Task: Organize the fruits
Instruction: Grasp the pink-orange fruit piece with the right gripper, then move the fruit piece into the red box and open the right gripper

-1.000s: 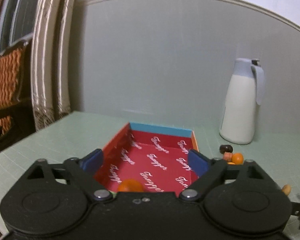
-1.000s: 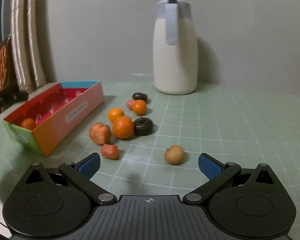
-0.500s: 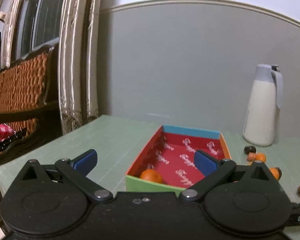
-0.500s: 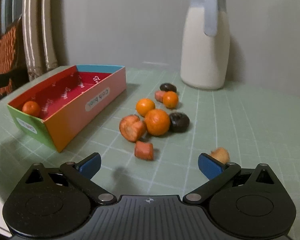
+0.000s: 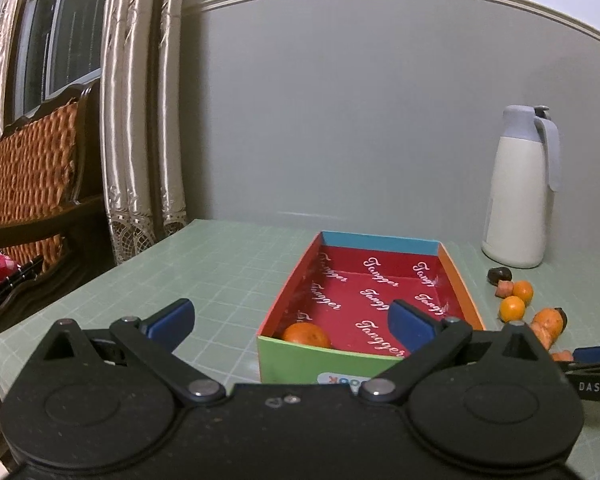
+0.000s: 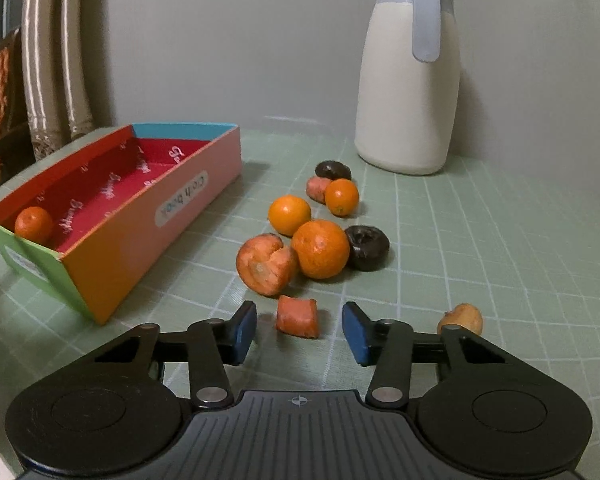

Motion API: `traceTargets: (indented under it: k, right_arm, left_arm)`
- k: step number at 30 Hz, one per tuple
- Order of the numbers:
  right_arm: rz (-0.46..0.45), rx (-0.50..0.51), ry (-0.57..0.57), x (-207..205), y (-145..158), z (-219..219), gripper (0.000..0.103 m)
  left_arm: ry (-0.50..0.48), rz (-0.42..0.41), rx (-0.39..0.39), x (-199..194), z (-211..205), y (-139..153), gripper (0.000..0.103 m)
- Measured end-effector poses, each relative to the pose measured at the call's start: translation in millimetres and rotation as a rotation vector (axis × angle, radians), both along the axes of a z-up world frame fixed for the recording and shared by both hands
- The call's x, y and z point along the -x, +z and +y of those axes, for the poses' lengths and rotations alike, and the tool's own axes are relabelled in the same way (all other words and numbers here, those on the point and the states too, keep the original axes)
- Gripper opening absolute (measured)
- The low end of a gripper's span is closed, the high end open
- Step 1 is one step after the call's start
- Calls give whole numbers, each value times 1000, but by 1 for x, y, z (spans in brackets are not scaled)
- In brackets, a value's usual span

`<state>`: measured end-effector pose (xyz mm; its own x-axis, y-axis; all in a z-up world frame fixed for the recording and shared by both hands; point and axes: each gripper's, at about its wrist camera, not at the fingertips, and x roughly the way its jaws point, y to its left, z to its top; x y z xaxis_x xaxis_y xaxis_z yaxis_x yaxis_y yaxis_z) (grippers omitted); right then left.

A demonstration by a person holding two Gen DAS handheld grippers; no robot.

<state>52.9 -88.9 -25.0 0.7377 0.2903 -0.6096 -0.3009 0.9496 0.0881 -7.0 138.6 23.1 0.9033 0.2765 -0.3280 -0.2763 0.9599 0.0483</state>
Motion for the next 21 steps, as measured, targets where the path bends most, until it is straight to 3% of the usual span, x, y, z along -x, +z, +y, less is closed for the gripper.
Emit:
traceTargets:
  k: [1,2,8,15,21]
  right_arm:
    - [1,-8,3,0,0,-1,36]
    - [-2,-3,0,0,1,-1,23]
    - [-29,-38,7,8,10,-1,23]
    - [-218,-117,106,40,46,26,23]
    - [-281,-160,193,51,56,60,23]
  left_arm:
    - [-3,1,2,0,0,0,97]
    - [-2,3,3,-1,1,-1,97]
    - [11,1,0,0,3,0,97]
    - [30,9,11,3,11,-1,97]
    - [64,12,127,8,31,-1,97]
